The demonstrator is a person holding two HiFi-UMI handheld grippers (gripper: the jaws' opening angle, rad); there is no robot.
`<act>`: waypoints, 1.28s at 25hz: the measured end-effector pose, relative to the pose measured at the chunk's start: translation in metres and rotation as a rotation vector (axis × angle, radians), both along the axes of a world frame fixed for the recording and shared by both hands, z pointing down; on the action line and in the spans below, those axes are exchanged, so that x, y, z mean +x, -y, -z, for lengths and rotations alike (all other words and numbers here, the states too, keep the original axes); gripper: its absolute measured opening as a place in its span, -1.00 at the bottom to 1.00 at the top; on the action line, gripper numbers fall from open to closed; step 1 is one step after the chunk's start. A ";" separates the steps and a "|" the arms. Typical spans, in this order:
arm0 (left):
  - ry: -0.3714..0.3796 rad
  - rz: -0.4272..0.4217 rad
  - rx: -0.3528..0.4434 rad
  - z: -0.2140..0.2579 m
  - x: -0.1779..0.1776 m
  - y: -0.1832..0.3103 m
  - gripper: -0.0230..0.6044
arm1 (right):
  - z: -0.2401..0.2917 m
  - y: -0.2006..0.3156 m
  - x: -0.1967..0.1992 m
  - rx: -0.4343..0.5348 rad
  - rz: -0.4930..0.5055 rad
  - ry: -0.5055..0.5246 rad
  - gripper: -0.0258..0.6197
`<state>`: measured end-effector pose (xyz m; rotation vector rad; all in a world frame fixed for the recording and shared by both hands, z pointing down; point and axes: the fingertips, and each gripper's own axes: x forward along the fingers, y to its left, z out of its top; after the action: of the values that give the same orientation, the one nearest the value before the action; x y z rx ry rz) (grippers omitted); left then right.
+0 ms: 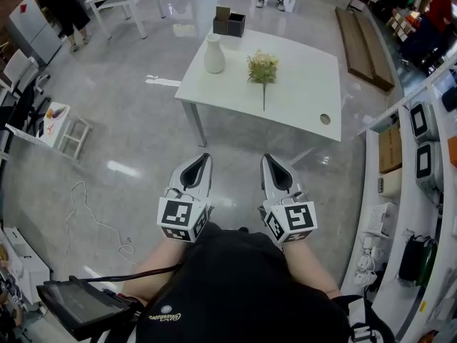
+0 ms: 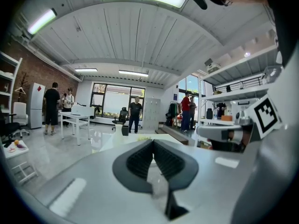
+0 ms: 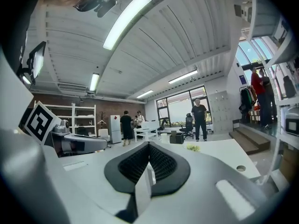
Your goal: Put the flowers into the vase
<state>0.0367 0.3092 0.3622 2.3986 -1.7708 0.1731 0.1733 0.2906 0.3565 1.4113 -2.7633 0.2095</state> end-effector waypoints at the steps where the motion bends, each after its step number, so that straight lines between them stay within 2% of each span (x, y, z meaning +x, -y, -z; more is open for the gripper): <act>1: 0.002 0.007 -0.002 -0.002 0.004 0.001 -0.90 | -0.003 0.003 0.006 -0.003 0.000 -0.002 -0.92; 7: 0.011 0.033 -0.026 -0.014 0.012 0.022 -0.90 | -0.018 0.034 0.022 -0.037 0.005 -0.001 -0.92; 13: -0.008 0.060 -0.040 -0.032 -0.014 0.090 -0.90 | -0.033 0.106 0.007 -0.052 0.000 -0.018 -0.92; 18: -0.013 0.035 -0.055 -0.037 -0.054 0.184 -0.90 | -0.040 0.199 -0.027 -0.075 -0.044 -0.022 -0.92; 25: 0.005 -0.043 -0.085 -0.030 -0.113 0.305 -0.90 | -0.024 0.319 -0.107 -0.084 -0.079 -0.023 -0.92; 32: -0.006 -0.089 -0.113 -0.035 -0.111 0.364 -0.90 | -0.023 0.374 -0.127 -0.100 -0.068 -0.044 -0.92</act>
<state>-0.0739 -0.0550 0.3970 2.3967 -1.6072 0.2690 0.0462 -0.0834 0.3799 1.4673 -2.6327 0.3101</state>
